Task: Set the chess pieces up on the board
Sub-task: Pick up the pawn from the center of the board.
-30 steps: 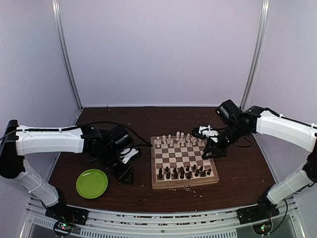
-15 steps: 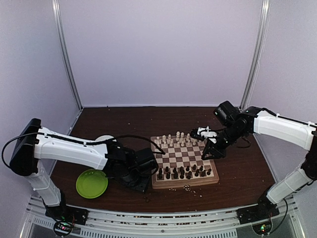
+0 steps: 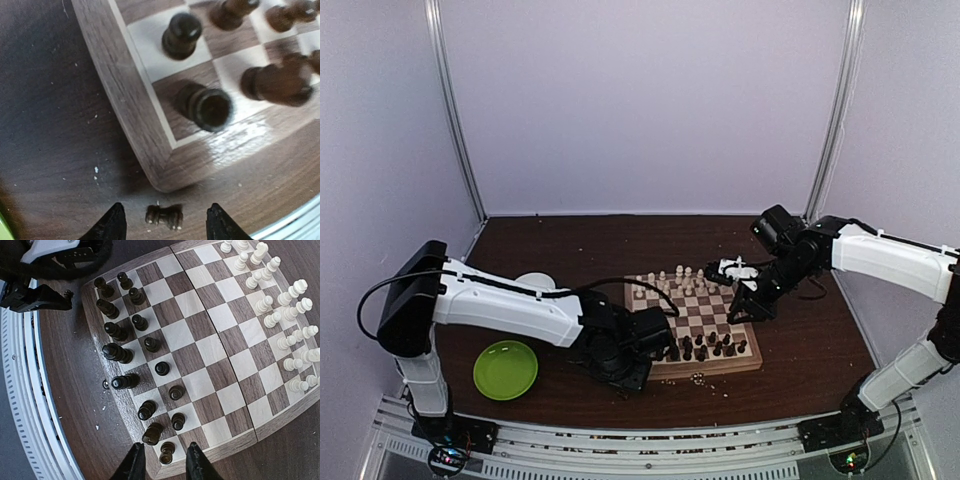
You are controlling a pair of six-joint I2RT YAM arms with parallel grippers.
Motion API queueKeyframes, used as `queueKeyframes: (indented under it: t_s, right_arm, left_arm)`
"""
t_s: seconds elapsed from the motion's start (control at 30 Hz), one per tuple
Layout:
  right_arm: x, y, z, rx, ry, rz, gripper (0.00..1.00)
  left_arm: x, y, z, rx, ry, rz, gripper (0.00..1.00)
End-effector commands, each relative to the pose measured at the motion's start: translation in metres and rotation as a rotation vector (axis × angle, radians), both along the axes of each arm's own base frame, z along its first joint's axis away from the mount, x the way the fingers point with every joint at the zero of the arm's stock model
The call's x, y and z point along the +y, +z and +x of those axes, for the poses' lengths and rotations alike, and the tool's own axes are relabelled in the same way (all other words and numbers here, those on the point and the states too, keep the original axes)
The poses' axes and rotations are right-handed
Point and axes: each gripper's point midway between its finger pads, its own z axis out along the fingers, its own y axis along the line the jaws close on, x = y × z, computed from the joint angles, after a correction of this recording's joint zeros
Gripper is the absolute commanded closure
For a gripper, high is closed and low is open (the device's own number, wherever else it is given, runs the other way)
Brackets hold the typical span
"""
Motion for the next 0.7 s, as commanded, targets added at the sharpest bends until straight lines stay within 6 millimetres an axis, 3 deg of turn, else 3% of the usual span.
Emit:
queueKeyframes:
  t_s: [0.0, 0.23, 0.67]
  right_arm:
    - [-0.003, 0.003, -0.004, -0.021, 0.012, -0.005, 0.70]
    - [-0.004, 0.002, -0.005, -0.020, 0.010, -0.006, 0.70]
    - [-0.003, -0.001, -0.006, 0.000, 0.013, -0.010, 0.71]
  left_arm:
    - [0.005, -0.009, -0.002, 0.019, -0.017, 0.059, 0.44]
    - [0.012, -0.011, -0.004, 0.023, -0.015, 0.085, 0.44]
    - [0.040, -0.008, -0.033, 0.101, -0.032, 0.150, 0.43]
